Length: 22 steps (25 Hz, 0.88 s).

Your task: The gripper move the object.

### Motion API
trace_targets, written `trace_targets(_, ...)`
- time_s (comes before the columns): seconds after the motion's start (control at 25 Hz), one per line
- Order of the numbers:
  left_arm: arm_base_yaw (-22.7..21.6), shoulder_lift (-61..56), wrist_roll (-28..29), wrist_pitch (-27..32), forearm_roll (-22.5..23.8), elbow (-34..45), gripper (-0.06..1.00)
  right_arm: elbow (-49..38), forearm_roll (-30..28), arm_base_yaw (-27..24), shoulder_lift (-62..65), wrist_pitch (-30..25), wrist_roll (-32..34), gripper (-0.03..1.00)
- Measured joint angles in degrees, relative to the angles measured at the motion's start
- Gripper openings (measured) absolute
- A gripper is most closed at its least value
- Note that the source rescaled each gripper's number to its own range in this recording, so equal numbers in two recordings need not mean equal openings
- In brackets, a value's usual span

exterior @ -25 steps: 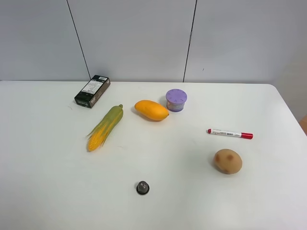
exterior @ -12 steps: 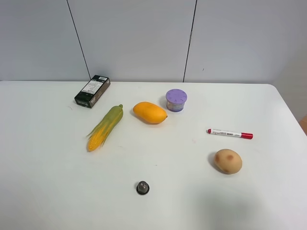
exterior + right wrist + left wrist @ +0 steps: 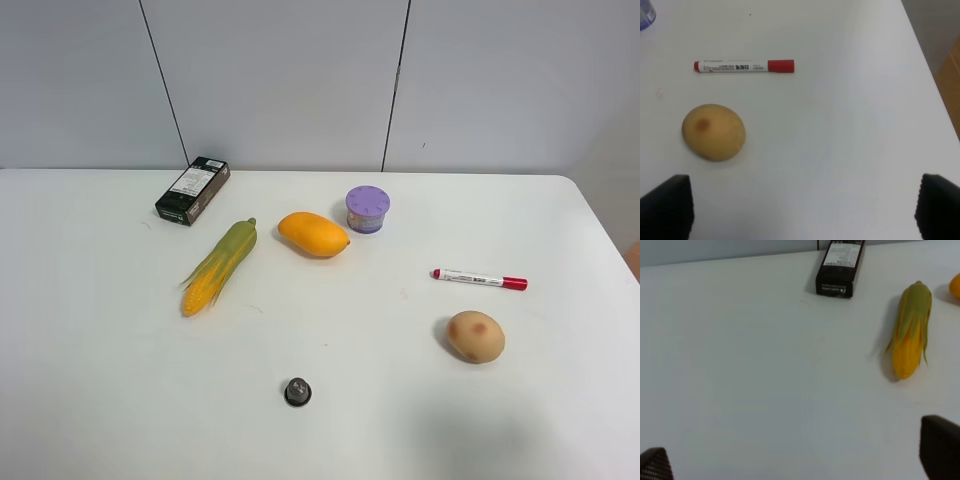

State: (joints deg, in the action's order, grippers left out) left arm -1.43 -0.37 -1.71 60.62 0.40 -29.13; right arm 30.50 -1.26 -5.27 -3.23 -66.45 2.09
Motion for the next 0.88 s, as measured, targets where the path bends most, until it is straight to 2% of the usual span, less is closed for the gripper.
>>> trace_targets(0.04, 0.0, 0.0, 0.0, 0.0, 0.0, 0.0, 1.00, 0.0, 0.0, 0.0, 0.0, 0.0, 0.0, 0.71)
trace_targets(0.12, 0.0, 0.0, 0.0, 0.0, 0.0, 0.0, 1.00, 0.0, 0.0, 0.0, 0.0, 0.0, 0.0, 0.77)
trace_targets(0.24, 0.0, 0.0, 0.0, 0.0, 0.0, 0.0, 1.00, 0.0, 1.6, 0.0, 0.0, 0.0, 0.0, 0.79)
trace_targets(0.4, 0.0, 0.0, 0.0, 0.0, 0.0, 0.0, 1.00, -0.7, 8.8, 1.4, 0.6, 0.1, 0.1, 0.79)
trace_targets(0.64, 0.0, 0.0, 0.0, 0.0, 0.0, 0.0, 1.00, -1.7, 2.2, 2.6, 0.7, 4.5, -0.9, 0.79)
trace_targets(0.88, 0.0, 0.0, 0.0, 0.0, 0.0, 0.0, 1.00, -2.2, 1.7, 5.3, 0.7, 5.5, -2.1, 0.79)
